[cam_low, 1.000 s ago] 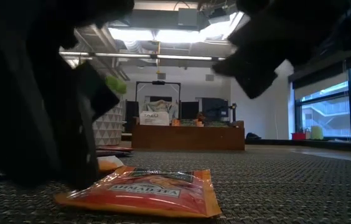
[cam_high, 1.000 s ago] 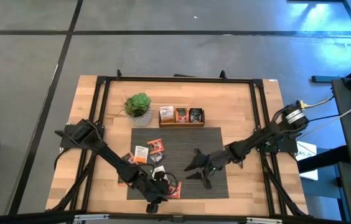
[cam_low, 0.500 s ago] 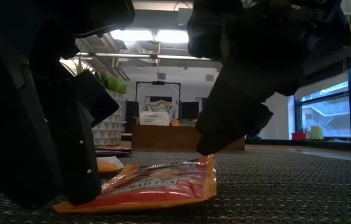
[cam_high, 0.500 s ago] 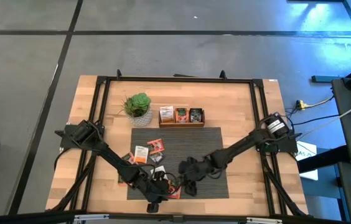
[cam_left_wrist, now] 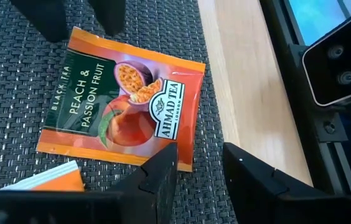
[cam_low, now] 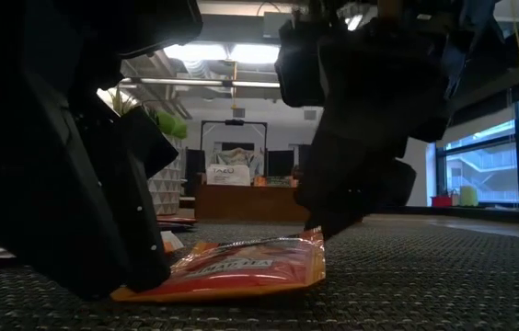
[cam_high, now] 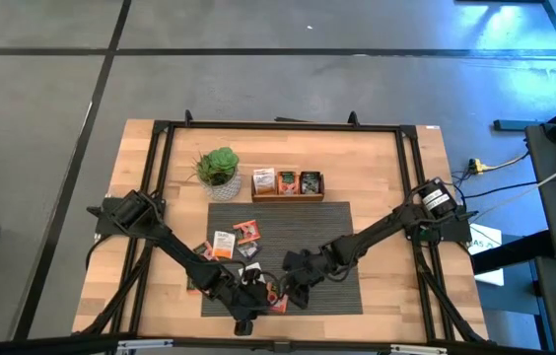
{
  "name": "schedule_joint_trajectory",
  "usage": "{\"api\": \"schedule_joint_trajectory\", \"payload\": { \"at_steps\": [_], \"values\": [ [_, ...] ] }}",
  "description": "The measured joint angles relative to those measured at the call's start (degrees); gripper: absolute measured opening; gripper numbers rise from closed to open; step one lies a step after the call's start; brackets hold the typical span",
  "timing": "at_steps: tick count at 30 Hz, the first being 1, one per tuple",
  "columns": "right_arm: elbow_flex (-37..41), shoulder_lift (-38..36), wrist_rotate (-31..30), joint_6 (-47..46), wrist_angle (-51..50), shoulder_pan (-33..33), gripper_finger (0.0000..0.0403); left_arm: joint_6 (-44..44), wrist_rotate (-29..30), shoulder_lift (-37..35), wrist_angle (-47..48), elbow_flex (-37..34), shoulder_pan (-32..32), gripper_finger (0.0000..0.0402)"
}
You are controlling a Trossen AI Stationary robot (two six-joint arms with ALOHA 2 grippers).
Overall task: Pick & Place Tea
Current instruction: Put the orange tea bag into the middle section of the wooden organizer
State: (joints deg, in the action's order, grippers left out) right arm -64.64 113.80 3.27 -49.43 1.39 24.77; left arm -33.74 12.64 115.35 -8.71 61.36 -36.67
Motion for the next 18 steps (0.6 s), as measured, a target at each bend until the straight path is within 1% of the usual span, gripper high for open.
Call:
{"api": "schedule_joint_trajectory", "payload": {
  "at_steps": [11, 18],
  "values": [
    [0.0, 1.0, -0.1, -1.3, -0.8, -0.2, 0.0174, 0.0, 0.0, 0.0, 0.0, 0.0, 0.0, 0.0125],
    [0.0, 1.6, 1.9, -0.7, 1.1, -1.0, 0.0168, 0.0, 0.3, 0.0, 0.0, 0.0, 0.0, 0.0125]
  ]
}}
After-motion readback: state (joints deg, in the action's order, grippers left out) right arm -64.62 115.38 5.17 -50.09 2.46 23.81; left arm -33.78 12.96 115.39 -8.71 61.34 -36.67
